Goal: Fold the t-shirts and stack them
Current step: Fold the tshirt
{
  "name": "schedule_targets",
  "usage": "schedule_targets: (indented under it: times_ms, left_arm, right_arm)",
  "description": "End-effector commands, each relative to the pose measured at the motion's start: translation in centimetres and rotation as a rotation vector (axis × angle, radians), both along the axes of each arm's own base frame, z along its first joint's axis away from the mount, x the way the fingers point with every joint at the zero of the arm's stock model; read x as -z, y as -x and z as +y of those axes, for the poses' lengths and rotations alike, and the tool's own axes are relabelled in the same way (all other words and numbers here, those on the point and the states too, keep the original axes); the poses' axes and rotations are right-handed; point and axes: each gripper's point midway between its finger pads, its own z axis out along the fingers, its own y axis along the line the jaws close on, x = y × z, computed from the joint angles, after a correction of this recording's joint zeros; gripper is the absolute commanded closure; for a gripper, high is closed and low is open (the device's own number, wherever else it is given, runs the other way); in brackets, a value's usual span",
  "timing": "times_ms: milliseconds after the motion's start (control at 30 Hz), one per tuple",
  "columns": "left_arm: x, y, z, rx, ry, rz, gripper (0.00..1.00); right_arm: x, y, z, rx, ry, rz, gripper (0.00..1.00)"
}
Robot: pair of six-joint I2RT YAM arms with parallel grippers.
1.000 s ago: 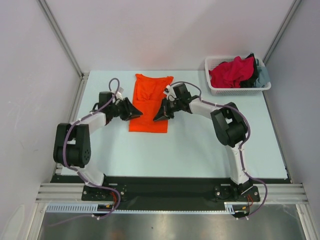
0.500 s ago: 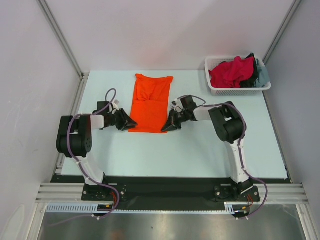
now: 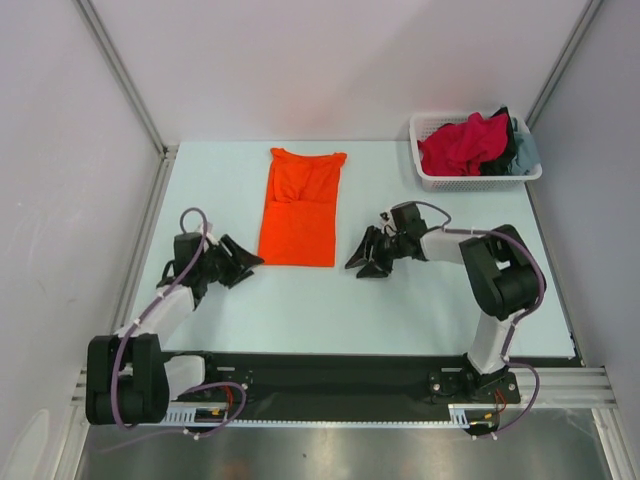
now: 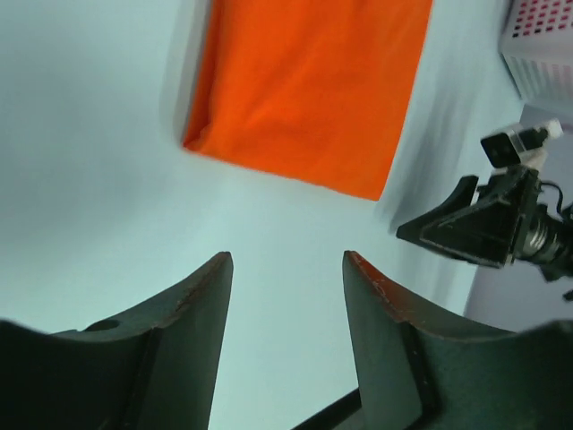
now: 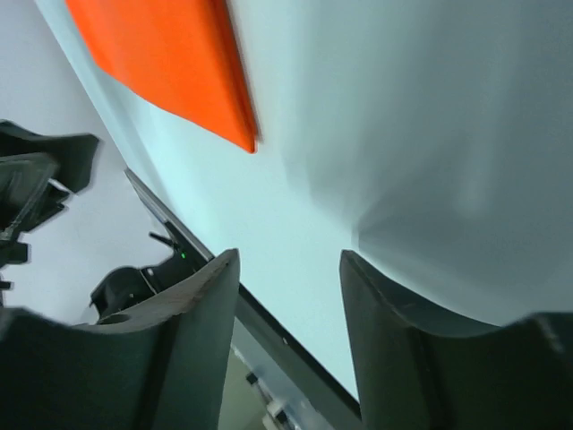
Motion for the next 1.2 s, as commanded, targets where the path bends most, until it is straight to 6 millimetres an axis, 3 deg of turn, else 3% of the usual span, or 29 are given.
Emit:
schedule_targets:
  times_ms: [0,33,67,100,233,433,633,933,1167]
  left_arm:
    - [2.1,0.9,0.1,-0.195,0.145,0.095,0.41]
    - [1.4,0.1,0.1,-0.255,0.214,0.068,0.4]
    - [2.3,0.8,0.1,-0.287,0.241,0.086,0.39]
    - [2.3,0.6,0.2,-0.312,0.259,0.079,0.36]
    - [2.5,-0.7,1.3,-0.394,0.255,0.061,0.35]
    - [4.1,-1.8,2.1,-0.475,0.254,0.114,0.39]
    - [6.1,-1.8,2.2,-0.515,0.262,0.197,0.43]
    - [6.4,-3.4,2.9,-0.55,0.233,0.2,0.54]
    - [6.8,-4.2,2.6,-0.5,0.196,0.225,0.53]
  right_arm:
    - [-3.4,-2.0,3.8,0.231,-0.125,-0.042,0.44]
    - [-3.7,-2.1,4.4,0.271,-0.148,-0.038,0.41]
    - [-3.6,-1.1,5.7,0.278,-0.161,-0.03,0.41]
    - [-3.9,-2.2,6.3,0.331,-0.173,-0.061,0.4]
    - [-3.7,-3.2,8.3,0.43,-0.193,-0.039,0.39]
    - [-1.0,-3.2,7.2,0.558,-0.151,0.005,0.44]
    - [-0.1,-2.4,6.7,0.579,-0.123,0.036,0.48]
    - [1.3,-2.8,6.9,0.586,-0.087,0.052,0.5]
    - [2.1,-2.7,6.7,0.59,-0.073,0.071,0.52]
